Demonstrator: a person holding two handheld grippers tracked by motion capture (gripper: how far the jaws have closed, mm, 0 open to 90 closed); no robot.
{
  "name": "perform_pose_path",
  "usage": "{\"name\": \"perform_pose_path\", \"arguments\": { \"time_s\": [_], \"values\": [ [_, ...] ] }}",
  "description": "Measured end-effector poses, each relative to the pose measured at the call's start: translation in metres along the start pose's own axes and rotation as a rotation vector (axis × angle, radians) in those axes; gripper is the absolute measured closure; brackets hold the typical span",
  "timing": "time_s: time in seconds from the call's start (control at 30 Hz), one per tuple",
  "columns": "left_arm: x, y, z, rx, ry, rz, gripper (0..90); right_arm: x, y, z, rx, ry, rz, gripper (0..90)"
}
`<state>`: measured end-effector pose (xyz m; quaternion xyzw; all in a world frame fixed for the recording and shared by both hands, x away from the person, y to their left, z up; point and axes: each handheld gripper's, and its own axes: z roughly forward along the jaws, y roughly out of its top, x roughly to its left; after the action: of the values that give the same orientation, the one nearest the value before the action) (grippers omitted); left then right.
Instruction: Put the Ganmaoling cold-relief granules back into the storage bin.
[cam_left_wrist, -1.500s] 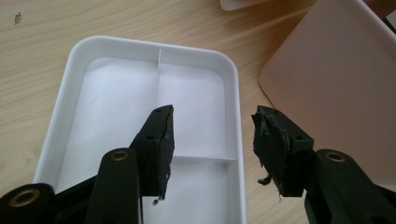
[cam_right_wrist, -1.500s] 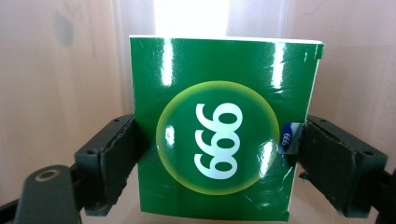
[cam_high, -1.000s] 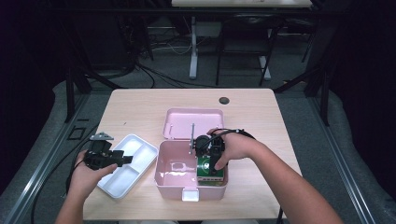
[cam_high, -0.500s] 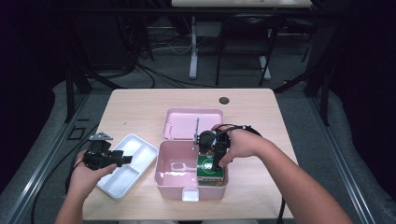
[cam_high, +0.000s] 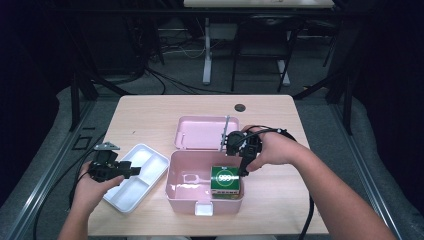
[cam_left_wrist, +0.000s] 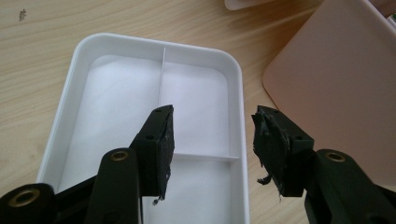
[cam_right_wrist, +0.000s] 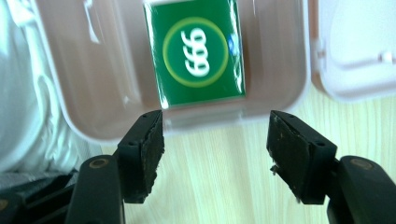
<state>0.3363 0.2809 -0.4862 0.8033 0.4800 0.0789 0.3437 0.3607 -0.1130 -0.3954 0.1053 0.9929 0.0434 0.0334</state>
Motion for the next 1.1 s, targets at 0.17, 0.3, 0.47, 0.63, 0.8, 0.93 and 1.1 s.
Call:
{"name": "perform_pose_path", "arguments": {
  "time_s": [0.17, 0.3, 0.47, 0.63, 0.8, 0.93, 1.1],
  "values": [
    [0.0, 0.0, -0.001, 0.001, 0.002, -0.003, 48.3, -0.004, -0.011, -0.004, 0.003, -0.013, 0.025, 36.3],
    [0.001, 0.0, -0.001, 0.001, 0.006, -0.003, 48.3, -0.007, -0.018, -0.005, -0.002, -0.016, 0.039, 36.3],
    [0.001, -0.001, -0.001, 0.0, 0.007, -0.003, 48.3, -0.01, -0.027, -0.004, -0.001, -0.014, 0.063, 36.3],
    [0.001, 0.0, -0.001, -0.001, 0.007, -0.003, 48.3, -0.014, -0.034, -0.001, 0.006, -0.018, 0.084, 36.3],
    [0.002, -0.001, -0.001, -0.001, 0.008, -0.004, 48.4, -0.015, -0.039, -0.001, 0.011, -0.03, 0.088, 36.0],
    [0.002, -0.001, -0.002, 0.002, 0.006, -0.002, 48.3, -0.017, -0.046, 0.001, -0.013, -0.036, 0.128, 35.6],
    [0.003, -0.001, -0.001, 0.001, 0.007, -0.009, 48.4, -0.022, -0.057, 0.005, -0.036, -0.058, 0.215, 35.5]
  ]
}}
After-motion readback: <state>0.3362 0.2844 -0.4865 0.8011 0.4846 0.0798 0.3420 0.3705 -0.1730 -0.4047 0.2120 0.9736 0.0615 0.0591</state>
